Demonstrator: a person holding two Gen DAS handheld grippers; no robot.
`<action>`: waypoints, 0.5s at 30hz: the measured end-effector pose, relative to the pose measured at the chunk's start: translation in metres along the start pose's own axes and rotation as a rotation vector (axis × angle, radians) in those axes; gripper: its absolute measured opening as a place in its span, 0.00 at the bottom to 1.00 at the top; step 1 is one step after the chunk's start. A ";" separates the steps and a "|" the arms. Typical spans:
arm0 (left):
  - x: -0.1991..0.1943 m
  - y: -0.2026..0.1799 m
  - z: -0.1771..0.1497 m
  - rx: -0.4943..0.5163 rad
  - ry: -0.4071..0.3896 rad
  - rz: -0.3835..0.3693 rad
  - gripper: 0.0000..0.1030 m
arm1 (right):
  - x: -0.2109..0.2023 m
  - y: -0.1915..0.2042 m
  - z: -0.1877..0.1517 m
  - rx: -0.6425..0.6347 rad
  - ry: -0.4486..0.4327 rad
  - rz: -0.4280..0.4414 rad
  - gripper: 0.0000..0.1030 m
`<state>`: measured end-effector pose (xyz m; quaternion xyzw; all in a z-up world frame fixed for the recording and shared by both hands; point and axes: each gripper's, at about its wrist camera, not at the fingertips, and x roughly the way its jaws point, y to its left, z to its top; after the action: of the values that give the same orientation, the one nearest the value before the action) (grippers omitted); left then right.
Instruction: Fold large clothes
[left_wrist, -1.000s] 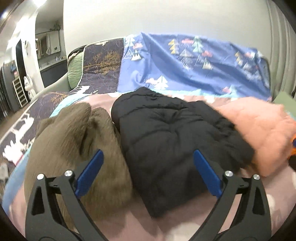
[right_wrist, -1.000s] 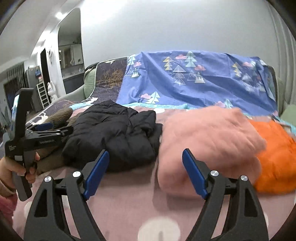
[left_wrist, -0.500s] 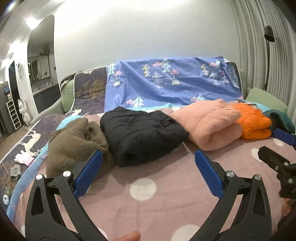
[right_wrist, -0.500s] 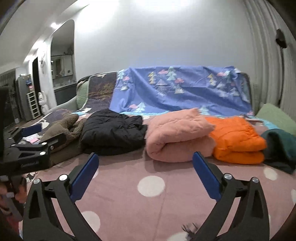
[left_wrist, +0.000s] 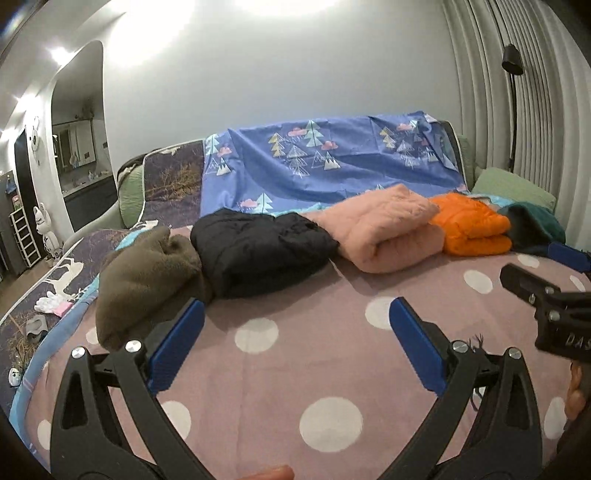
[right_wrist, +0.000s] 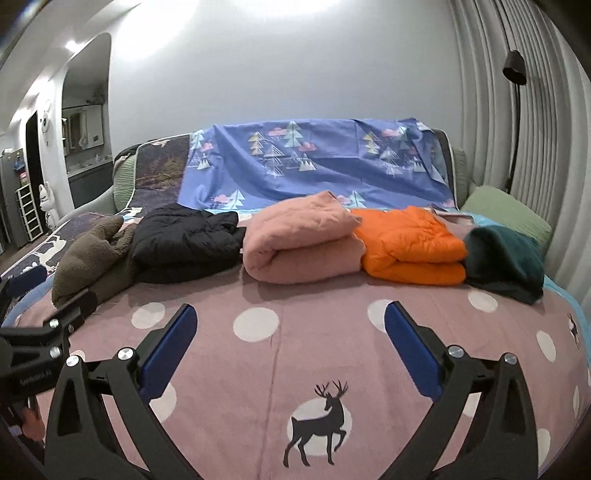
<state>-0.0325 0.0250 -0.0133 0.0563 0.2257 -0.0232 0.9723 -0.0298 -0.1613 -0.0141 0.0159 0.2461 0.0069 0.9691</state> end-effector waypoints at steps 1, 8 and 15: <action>0.000 -0.001 -0.002 0.003 0.008 0.002 0.98 | 0.000 0.000 -0.001 0.004 0.003 -0.004 0.98; 0.002 -0.003 -0.006 -0.015 0.024 0.005 0.98 | -0.001 0.001 -0.006 -0.001 0.004 -0.031 0.98; 0.005 -0.004 -0.006 -0.014 0.037 0.004 0.98 | 0.001 0.005 -0.007 -0.005 0.010 -0.037 0.98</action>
<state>-0.0307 0.0211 -0.0217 0.0505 0.2435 -0.0188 0.9684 -0.0323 -0.1563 -0.0206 0.0090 0.2509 -0.0105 0.9679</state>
